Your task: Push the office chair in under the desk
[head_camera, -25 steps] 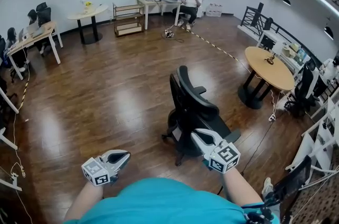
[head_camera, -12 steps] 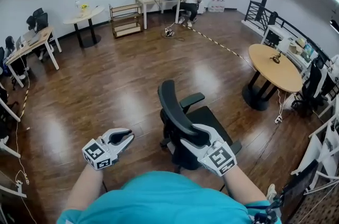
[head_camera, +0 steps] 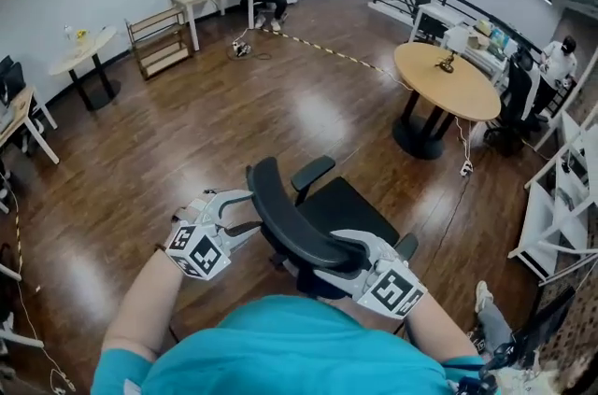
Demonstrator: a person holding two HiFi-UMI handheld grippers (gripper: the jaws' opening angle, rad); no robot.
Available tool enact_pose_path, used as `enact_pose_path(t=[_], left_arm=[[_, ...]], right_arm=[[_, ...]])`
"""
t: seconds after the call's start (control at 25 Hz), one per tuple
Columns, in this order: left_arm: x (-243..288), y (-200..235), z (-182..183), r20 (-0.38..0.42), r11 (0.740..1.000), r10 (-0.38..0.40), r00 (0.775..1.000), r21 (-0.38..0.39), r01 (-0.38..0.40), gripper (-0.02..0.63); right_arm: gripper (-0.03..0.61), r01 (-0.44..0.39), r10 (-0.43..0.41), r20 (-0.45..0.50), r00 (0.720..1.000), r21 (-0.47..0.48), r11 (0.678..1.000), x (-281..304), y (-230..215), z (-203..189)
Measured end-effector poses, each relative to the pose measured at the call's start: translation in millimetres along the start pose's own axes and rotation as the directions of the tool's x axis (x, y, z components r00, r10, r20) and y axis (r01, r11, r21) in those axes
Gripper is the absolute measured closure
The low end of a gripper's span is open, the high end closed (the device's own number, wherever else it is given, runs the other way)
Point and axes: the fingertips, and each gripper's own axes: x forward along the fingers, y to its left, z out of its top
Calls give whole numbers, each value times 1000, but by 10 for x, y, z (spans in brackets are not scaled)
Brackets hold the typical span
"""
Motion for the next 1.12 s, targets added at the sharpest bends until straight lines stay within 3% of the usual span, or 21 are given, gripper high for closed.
enact_pose_path(t=[0.08, 0.16, 0.28, 0.4, 0.52, 0.68, 0.84, 1.0, 1.12], left_arm=[[-123, 149, -310, 32, 994, -62, 998, 97, 58, 373], [-136, 227, -606, 34, 975, -125, 992, 189, 116, 370], [-33, 240, -915, 45, 935, -213, 976, 299, 190, 381], [-64, 357, -1260, 86, 906, -287, 954, 349, 241, 408], [-120, 468, -1501, 116, 892, -332, 936, 360, 272, 417], [-169, 551, -1657, 150, 900, -346, 926, 333, 282, 413], [-109, 586, -1679, 164, 901, -360, 918, 317, 296, 411], [-8, 579, -1627, 162, 903, -363, 917, 303, 304, 411], [129, 575, -1572, 147, 901, -371, 917, 295, 317, 413]], right_arm=[[298, -5, 6, -58, 998, 21, 1000, 467, 90, -31], [296, -52, 45, -164, 985, -37, 998, 824, 183, -202], [342, -43, 0, -308, 951, -132, 990, 1190, 177, -581], [379, -27, -16, -323, 946, -127, 992, 1581, 104, -653], [394, 3, -30, -274, 961, -98, 995, 1891, 39, -604], [394, 6, -26, -283, 959, -72, 997, 2065, 8, -604], [388, -8, -15, -335, 942, -67, 998, 2030, -67, -635], [368, 61, -55, -272, 961, 13, 998, 1978, -140, -596], [355, 66, -68, -337, 939, -18, 998, 1814, -254, -715]])
